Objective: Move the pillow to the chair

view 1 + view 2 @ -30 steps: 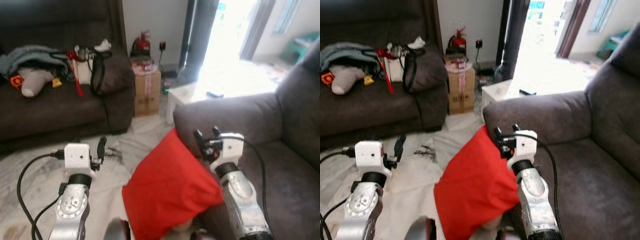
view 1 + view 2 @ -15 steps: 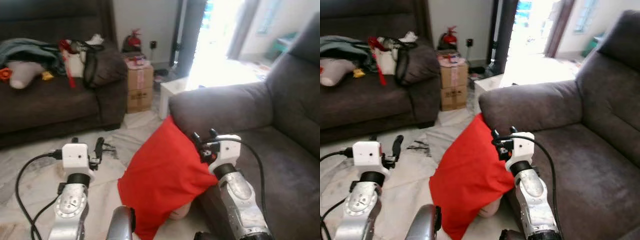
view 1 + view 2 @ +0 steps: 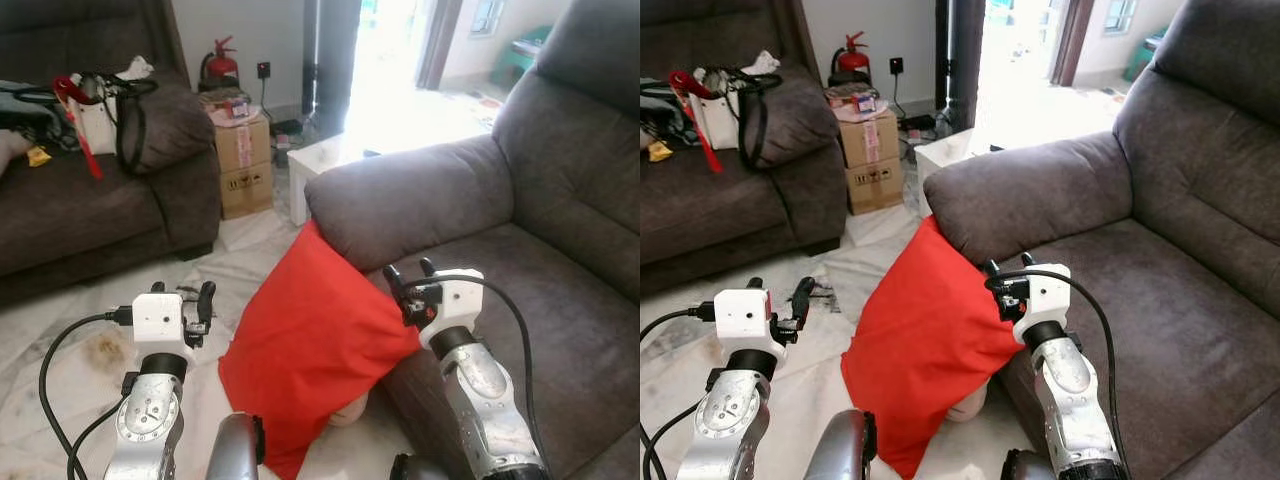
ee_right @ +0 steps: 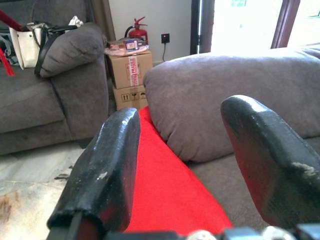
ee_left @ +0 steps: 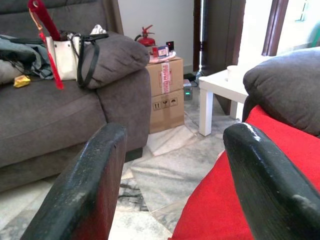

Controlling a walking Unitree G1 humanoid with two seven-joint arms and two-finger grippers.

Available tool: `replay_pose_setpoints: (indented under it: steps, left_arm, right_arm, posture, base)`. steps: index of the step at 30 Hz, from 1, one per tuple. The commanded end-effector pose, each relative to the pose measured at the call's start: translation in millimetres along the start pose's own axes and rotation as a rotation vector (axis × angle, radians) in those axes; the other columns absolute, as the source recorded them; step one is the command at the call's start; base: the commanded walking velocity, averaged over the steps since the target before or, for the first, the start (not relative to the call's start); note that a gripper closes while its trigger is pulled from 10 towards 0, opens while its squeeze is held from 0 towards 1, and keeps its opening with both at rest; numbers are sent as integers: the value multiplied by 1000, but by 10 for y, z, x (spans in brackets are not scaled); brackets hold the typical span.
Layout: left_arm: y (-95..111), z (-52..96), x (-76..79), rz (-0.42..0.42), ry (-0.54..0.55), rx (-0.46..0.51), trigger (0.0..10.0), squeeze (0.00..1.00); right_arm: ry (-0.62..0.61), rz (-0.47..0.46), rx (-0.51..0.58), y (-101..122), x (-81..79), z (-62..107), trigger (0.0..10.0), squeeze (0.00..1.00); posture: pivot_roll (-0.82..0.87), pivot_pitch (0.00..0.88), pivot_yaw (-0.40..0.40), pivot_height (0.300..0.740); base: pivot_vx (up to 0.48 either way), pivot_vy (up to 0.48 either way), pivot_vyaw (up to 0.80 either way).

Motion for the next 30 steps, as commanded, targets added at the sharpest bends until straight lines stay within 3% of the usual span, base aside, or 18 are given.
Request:
replay_pose_setpoints:
  steps: [1, 18, 25, 30]
  left_arm:
    - [-31, 28, -19, 4, 6, -19, 10000, 0]
    - [-58, 42, -60, 5, 30, -27, 10000, 0]
    - [-49, 38, -58, 8, 32, -24, 10000, 0]
    - [-46, 36, -57, 8, 33, -23, 10000, 0]
  right_arm:
    - [6, 0, -8, 2, -12, -21, 10000, 0]
    - [11, 11, -34, -40, -14, -13, 10000, 0]
    - [20, 15, -41, -50, -26, -16, 10000, 0]
    - [27, 18, -38, -47, -37, -20, 10000, 0]
  posture:
    - [37, 0, -45, 610]
    - [37, 0, -46, 610]
    - [37, 0, -49, 578]
    - [37, 0, -49, 578]
  base:
    - [0, 0, 0]
    - [0, 0, 0]
    - [0, 0, 0]
    - [0, 0, 0]
Point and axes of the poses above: a point about 5 cm out from each wrist's last joint towards the gripper, its own z axis pointing back from the gripper into the wrist, its own y axis along the axis of the wrist's last joint, x = y × z, the point moved 4 cm from there along -z, pointing out of the wrist towards the gripper, and after that the axes turned 12 degrees about -z, right-handed, at the moved point
